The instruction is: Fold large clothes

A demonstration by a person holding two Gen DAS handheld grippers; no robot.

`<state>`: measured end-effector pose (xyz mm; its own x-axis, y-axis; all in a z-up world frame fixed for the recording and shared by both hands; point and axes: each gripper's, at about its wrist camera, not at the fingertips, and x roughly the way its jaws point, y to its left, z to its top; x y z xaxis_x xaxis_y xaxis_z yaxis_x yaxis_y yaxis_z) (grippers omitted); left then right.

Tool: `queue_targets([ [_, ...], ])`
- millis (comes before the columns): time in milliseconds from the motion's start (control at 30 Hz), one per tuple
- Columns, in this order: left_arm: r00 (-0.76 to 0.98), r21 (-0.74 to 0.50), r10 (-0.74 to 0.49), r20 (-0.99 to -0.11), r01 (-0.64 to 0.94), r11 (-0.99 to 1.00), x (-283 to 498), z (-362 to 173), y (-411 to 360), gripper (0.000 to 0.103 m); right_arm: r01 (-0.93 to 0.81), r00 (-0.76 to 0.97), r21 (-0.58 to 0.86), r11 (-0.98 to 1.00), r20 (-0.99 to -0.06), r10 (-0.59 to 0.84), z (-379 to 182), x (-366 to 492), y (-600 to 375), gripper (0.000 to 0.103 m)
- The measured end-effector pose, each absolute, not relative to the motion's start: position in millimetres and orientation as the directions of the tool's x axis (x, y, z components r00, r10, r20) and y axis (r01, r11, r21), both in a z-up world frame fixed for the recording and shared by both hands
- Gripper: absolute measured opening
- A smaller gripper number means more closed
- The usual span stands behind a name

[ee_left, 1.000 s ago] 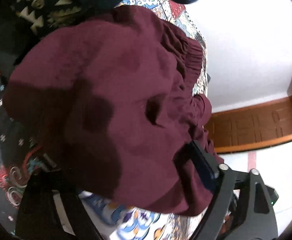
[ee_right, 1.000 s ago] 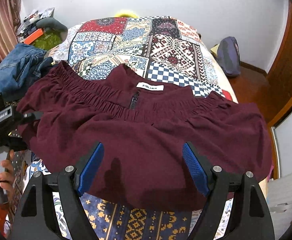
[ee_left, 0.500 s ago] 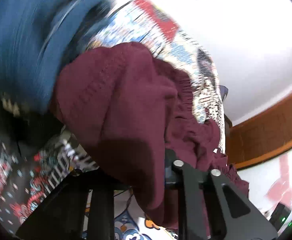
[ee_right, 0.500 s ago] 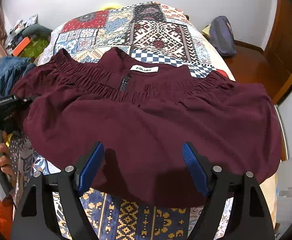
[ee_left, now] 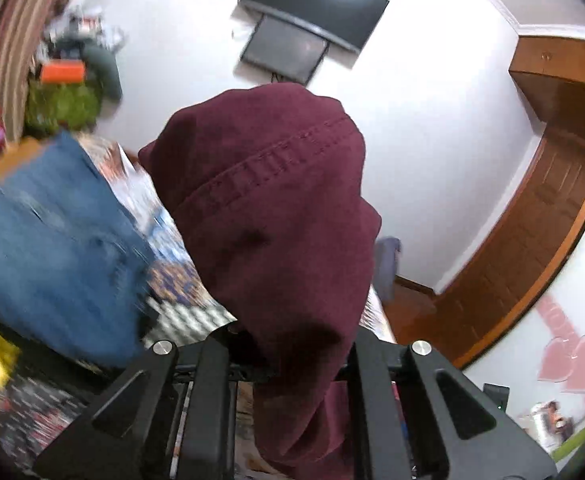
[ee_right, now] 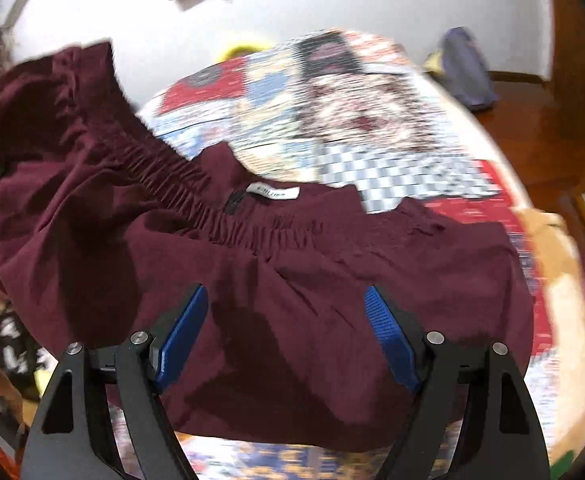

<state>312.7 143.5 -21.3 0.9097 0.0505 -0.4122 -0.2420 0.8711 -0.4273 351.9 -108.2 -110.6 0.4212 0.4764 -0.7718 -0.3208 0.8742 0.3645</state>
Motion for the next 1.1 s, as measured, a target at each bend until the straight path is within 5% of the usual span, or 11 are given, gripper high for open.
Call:
queue_targets([
  [133,0.899,-0.352,0.137,-0.417,-0.298,0.887,302,-20,151,0.011,-0.438,0.305,0.411,0.800,-0.769,0.562,-123,339,-42,0.078],
  [467,0.844,-0.235,0.157,-0.513,-0.314,0.920,308,-68,137,0.011,-0.505,0.164,0.368,0.781,-0.847,0.505,-186,326,26,0.078],
  [800,0.854,-0.140,0.015,-0.520,-0.103,0.985,347,-71,33,0.011,-0.344,0.349,0.365,0.865,-0.806,0.478,-141,312,-112,0.078],
  [1100,0.606,-0.028,-0.141,-0.783,0.192,0.981,360,-187,-52,0.013,-0.119,0.399,0.272,0.955,-0.867,0.297,-164,314,-223,0.078],
])
